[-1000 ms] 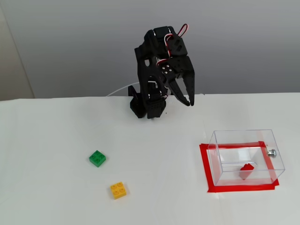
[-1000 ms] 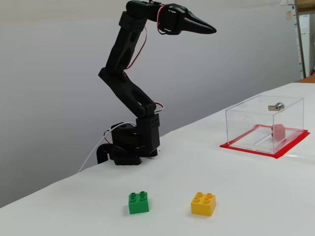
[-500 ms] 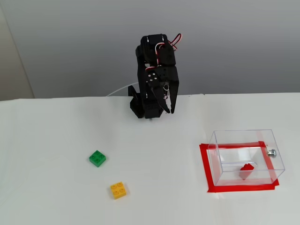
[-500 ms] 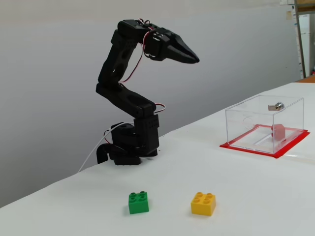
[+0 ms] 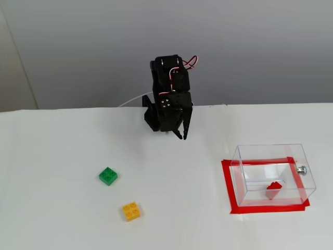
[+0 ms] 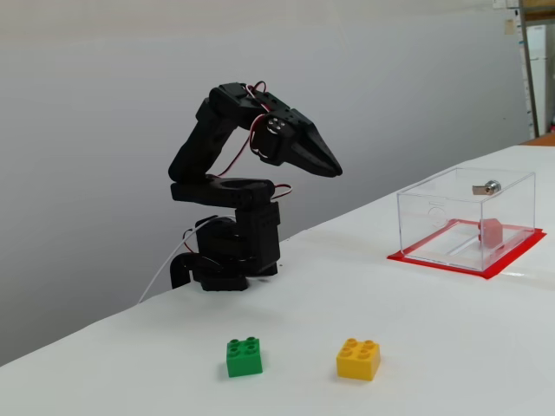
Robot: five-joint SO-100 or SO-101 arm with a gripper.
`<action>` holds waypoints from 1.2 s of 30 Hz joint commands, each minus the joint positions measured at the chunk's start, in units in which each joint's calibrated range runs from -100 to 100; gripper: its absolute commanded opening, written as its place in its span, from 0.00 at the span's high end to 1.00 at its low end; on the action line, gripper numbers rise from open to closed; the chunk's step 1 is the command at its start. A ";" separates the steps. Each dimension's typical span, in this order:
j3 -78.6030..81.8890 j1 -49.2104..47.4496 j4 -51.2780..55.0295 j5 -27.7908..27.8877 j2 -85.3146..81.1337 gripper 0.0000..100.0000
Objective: Pick the red lego brick and place it into the transparent box
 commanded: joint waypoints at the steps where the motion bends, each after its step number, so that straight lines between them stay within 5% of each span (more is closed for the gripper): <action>1: 6.54 -0.35 -3.92 0.18 -4.45 0.99; 36: 41.71 5.79 -12.97 0.23 -13.28 0.99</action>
